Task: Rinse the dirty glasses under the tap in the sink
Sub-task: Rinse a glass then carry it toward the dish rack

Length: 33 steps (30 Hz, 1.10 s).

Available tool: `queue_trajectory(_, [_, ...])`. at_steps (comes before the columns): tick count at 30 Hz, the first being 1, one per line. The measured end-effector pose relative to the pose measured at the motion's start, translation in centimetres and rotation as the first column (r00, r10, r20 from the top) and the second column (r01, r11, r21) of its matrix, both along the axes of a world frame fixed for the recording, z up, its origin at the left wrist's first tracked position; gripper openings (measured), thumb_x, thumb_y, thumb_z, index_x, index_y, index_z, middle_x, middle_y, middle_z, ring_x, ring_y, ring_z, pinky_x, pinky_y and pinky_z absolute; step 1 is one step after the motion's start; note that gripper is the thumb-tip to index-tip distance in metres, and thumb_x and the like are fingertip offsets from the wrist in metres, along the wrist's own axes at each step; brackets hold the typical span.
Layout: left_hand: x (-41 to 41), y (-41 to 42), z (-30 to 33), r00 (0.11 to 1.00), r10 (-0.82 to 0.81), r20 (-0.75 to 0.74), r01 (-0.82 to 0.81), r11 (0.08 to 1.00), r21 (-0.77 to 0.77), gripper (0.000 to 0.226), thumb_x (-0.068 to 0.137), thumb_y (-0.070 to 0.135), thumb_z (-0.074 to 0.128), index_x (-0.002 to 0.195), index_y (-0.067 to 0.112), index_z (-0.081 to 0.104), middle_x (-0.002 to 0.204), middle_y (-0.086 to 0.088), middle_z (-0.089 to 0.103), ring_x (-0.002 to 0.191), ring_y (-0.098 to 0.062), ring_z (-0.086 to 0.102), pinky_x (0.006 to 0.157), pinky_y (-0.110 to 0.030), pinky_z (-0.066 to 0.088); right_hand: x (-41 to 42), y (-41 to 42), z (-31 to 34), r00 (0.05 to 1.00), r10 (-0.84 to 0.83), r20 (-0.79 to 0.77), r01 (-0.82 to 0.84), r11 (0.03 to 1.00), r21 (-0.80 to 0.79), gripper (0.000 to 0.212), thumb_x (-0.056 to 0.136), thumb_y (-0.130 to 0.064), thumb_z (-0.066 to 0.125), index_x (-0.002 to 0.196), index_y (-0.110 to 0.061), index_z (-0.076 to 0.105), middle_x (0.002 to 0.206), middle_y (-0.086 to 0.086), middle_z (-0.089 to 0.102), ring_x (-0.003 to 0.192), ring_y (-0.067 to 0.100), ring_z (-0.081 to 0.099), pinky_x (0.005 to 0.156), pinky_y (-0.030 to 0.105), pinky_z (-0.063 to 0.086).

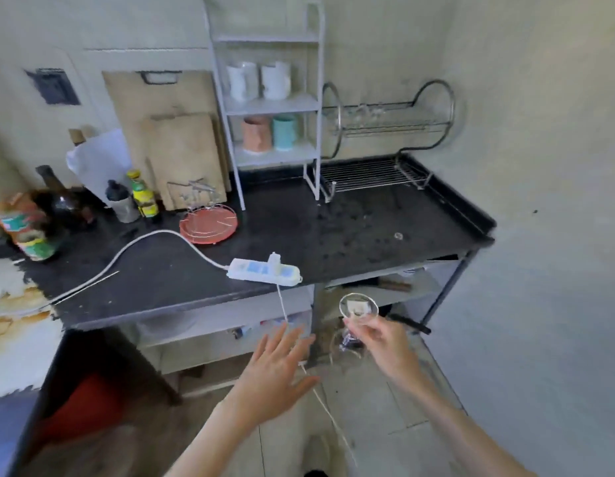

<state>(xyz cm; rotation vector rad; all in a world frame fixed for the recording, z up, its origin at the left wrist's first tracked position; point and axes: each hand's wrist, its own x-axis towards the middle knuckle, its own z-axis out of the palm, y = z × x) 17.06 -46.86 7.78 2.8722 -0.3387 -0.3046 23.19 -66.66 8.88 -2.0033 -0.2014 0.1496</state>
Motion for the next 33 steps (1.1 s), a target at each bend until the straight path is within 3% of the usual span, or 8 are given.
queue_trajectory(3, [6.2,-3.2,0.1,0.995,-0.085,0.055,0.087,0.996,-0.033,0.109,0.059,0.084,-0.022,0.148,0.031,0.013,0.157,0.006,0.006,0.145,-0.019,-0.004,0.118,-0.039,-0.003,4.3,-3.3,1.0,0.995,-0.096,0.009,0.096,0.995,0.018,0.015,0.088,-0.014,0.063,0.088,-0.001,0.072,0.079,0.001,0.071,0.069,-0.008,0.061,0.069,0.009,0.044])
queue_trajectory(6, [13.1,-6.1,0.3,0.995,-0.088,0.048,0.091,0.994,-0.057,0.092,0.071,0.079,-0.003,0.148,0.030,0.013,0.157,0.007,0.005,0.145,-0.017,-0.006,0.117,-0.038,-0.002,9.9,-6.0,1.7,0.988,-0.157,-0.008,0.157,0.988,0.002,0.019,0.089,-0.020,0.062,0.082,-0.004,0.071,0.075,-0.003,0.071,0.067,-0.004,0.061,0.070,0.013,0.044])
queue_trajectory(10, [21.3,-8.4,0.6,0.991,-0.114,0.069,0.119,0.990,-0.079,0.116,0.054,0.086,-0.022,0.148,0.029,0.017,0.157,0.005,0.009,0.145,-0.019,-0.004,0.116,-0.037,-0.001,17.2,-8.6,2.8,0.977,-0.212,-0.002,0.212,0.977,-0.035,0.022,0.089,-0.019,0.062,0.080,-0.001,0.070,0.072,0.000,0.069,0.067,0.002,0.061,0.064,0.009,0.041])
queue_trajectory(14, [28.3,-10.3,2.3,0.986,-0.159,0.051,0.161,0.986,-0.032,0.093,0.067,0.072,-0.006,0.148,0.030,0.010,0.158,0.008,0.002,0.145,-0.017,-0.010,0.116,-0.035,-0.004,22.9,-11.1,3.0,0.969,-0.246,-0.003,0.245,0.969,-0.038,0.023,0.088,-0.017,0.064,0.084,0.004,0.071,0.079,0.013,0.072,0.072,0.017,0.063,0.065,0.016,0.044])
queue_trajectory(20, [38.9,-12.5,4.6,0.960,-0.277,-0.030,0.278,0.952,0.125,0.062,0.096,0.052,0.030,0.149,0.027,0.010,0.158,0.003,0.001,0.145,-0.019,-0.010,0.116,-0.041,-0.002,32.9,-14.9,3.1,0.969,-0.244,0.049,0.248,0.962,-0.116,0.009,0.086,-0.015,0.066,0.089,-0.011,0.073,0.081,-0.002,0.070,0.081,0.014,0.064,0.074,0.022,0.046])
queue_trajectory(23, [45.8,-12.6,6.9,0.972,-0.225,0.071,0.213,0.965,0.151,0.061,0.096,0.051,0.030,0.149,0.026,0.012,0.158,0.002,0.004,0.145,-0.020,-0.007,0.117,-0.042,0.001,39.4,-15.9,4.3,0.977,-0.182,0.109,0.195,0.973,-0.120,0.012,0.086,-0.018,0.065,0.089,-0.009,0.072,0.084,-0.002,0.069,0.085,0.016,0.063,0.080,0.026,0.046])
queue_trajectory(27, [53.3,-13.9,8.8,0.979,-0.100,0.176,0.073,0.985,0.156,0.061,0.097,0.050,0.030,0.149,0.026,0.011,0.158,0.001,0.000,0.145,-0.021,-0.008,0.117,-0.042,0.000,49.5,-16.9,7.6,0.975,-0.097,0.199,0.112,0.992,-0.066,0.018,0.089,-0.022,0.062,0.097,-0.009,0.071,0.091,0.000,0.068,0.082,0.006,0.063,0.071,0.008,0.043])
queue_trajectory(33, [62.3,-16.3,10.8,0.968,0.131,0.213,-0.162,0.977,0.138,0.061,0.098,0.047,0.030,0.149,0.025,0.006,0.158,0.000,-0.009,0.144,-0.024,-0.014,0.116,-0.046,-0.005,63.4,-17.4,13.1,0.944,0.012,0.330,-0.007,1.000,-0.016,0.026,0.093,-0.024,0.054,0.111,-0.008,0.064,0.097,-0.006,0.061,0.080,-0.001,0.056,0.071,0.000,0.042])
